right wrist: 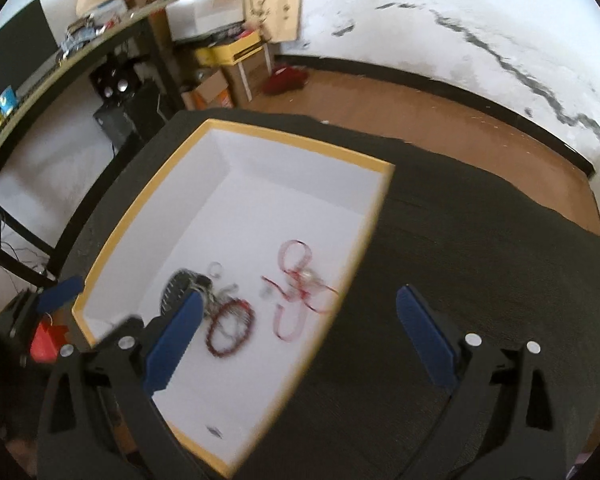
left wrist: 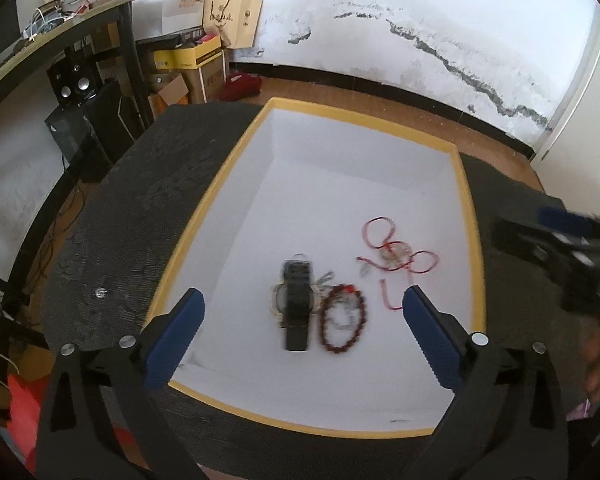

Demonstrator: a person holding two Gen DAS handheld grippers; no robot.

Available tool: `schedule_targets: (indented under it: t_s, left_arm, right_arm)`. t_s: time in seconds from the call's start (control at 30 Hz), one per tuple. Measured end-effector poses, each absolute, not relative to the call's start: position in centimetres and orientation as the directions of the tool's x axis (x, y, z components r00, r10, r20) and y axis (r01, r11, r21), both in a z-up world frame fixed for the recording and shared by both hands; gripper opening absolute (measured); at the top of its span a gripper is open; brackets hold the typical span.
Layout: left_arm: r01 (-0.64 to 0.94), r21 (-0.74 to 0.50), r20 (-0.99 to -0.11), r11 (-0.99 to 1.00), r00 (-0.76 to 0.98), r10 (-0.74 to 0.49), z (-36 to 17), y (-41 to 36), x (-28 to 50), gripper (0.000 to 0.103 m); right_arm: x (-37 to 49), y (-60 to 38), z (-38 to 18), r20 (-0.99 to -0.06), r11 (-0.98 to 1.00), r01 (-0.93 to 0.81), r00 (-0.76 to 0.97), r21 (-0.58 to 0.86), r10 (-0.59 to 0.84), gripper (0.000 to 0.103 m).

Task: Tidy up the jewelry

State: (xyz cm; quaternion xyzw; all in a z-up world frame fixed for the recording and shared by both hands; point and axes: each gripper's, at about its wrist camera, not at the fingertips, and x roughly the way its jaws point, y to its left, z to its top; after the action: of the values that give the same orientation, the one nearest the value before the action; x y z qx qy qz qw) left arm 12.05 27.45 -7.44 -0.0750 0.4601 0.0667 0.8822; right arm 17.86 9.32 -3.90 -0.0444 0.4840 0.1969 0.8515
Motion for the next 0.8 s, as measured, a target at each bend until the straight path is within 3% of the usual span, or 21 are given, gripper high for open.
schedule_targets:
  t_s: [0.27,0.8]
  left_arm:
    - [-0.128,-0.082,-0.812,0.988,0.584,0.008,-7.0,20.0,12.2,0.097]
    - [0.125,-0.061,-0.775,0.990,0.619,-0.126,-9.3,1.6,13.7,0.097]
  right_arm:
    - [13.5,-2.4,-3.4,-0.805,0.956,-0.255,0.530,0.146,0.265,0.095]
    - [10.1,-19.9,-7.4,-0.763,0.995,0.021,0.644,0.100,0.063,0.095]
